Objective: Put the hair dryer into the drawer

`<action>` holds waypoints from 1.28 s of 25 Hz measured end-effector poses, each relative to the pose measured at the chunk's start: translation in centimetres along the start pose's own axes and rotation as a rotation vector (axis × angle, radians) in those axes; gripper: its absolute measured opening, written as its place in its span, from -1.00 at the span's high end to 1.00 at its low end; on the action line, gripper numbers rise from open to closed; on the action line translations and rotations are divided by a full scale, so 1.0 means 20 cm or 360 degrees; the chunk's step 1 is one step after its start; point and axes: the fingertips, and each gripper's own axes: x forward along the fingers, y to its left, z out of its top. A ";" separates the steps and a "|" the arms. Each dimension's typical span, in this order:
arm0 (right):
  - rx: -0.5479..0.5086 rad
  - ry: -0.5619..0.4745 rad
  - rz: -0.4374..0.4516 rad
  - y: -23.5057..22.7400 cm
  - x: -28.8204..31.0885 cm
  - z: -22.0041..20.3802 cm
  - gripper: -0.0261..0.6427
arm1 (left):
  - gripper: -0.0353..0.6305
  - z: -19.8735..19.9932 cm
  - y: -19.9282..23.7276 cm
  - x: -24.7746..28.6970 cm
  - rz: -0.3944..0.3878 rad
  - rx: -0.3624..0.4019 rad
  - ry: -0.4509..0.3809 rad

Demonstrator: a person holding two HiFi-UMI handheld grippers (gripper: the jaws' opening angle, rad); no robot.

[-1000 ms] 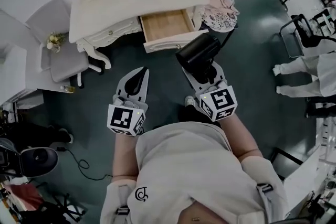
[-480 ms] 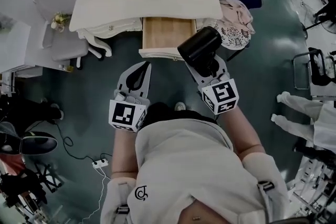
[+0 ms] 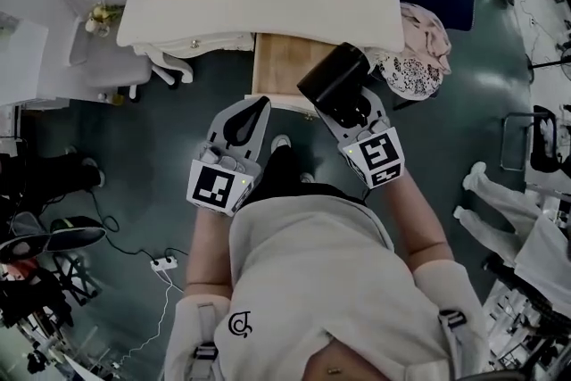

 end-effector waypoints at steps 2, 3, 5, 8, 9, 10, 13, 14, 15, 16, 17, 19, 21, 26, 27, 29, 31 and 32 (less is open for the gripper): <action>-0.0044 0.0044 0.0044 -0.03 0.12 -0.02 0.18 | 0.85 0.02 0.07 0.07 -0.0040 0.0001 -0.0043; -0.0061 0.0066 0.0067 -0.03 0.18 -0.04 0.18 | 0.85 0.02 0.10 0.11 -0.0055 0.0010 -0.0058; -0.0089 0.0121 0.0111 -0.05 0.30 -0.09 0.18 | 0.85 -0.01 0.16 0.16 -0.0085 0.0033 -0.0047; -0.0112 0.0217 0.0182 -0.05 0.46 -0.20 0.18 | 0.85 -0.11 0.24 0.20 -0.0121 0.0036 0.0001; -0.0126 0.0254 0.0207 -0.06 0.51 -0.25 0.18 | 0.85 -0.15 0.26 0.22 -0.0131 0.0030 0.0014; -0.0147 0.0298 0.0232 -0.06 0.57 -0.30 0.18 | 0.85 -0.18 0.29 0.23 -0.0138 0.0025 0.0026; -0.0250 0.0476 0.0312 -0.08 0.69 -0.48 0.18 | 0.85 -0.28 0.35 0.26 -0.0136 -0.0005 0.0052; -0.0290 0.0532 0.0345 -0.08 0.72 -0.55 0.18 | 0.86 -0.30 0.37 0.26 -0.0126 -0.0028 0.0057; -0.0326 0.0577 0.0380 -0.07 0.75 -0.60 0.18 | 0.85 -0.33 0.40 0.26 -0.0111 -0.0058 0.0060; -0.0355 0.0612 0.0414 -0.07 0.78 -0.64 0.18 | 0.85 -0.35 0.43 0.26 -0.0095 -0.0090 0.0063; -0.0376 0.0644 0.0449 -0.06 0.81 -0.68 0.18 | 0.85 -0.37 0.46 0.26 -0.0078 -0.0121 0.0066; -0.0402 0.0712 0.0511 -0.04 0.86 -0.75 0.18 | 0.85 -0.40 0.52 0.25 -0.0047 -0.0177 0.0074; -0.0428 0.0784 0.0560 -0.03 0.92 -0.83 0.18 | 0.85 -0.44 0.57 0.24 -0.0030 -0.0217 0.0091; -0.0511 0.0996 0.0651 -0.04 1.04 -1.08 0.17 | 0.85 -0.52 0.64 0.26 -0.0049 -0.0229 0.0146; -0.0524 0.1036 0.0668 -0.04 1.05 -1.13 0.17 | 0.85 -0.53 0.65 0.26 -0.0045 -0.0234 0.0150; -0.0531 0.1107 0.0706 -0.03 1.05 -1.21 0.17 | 0.85 -0.55 0.66 0.27 -0.0031 -0.0262 0.0151; -0.0522 0.1161 0.0735 -0.01 1.06 -1.26 0.17 | 0.86 -0.58 0.67 0.26 -0.0028 -0.0289 0.0163; -0.0516 0.1182 0.0744 -0.01 1.06 -1.28 0.17 | 0.85 -0.60 0.67 0.26 -0.0034 -0.0295 0.0174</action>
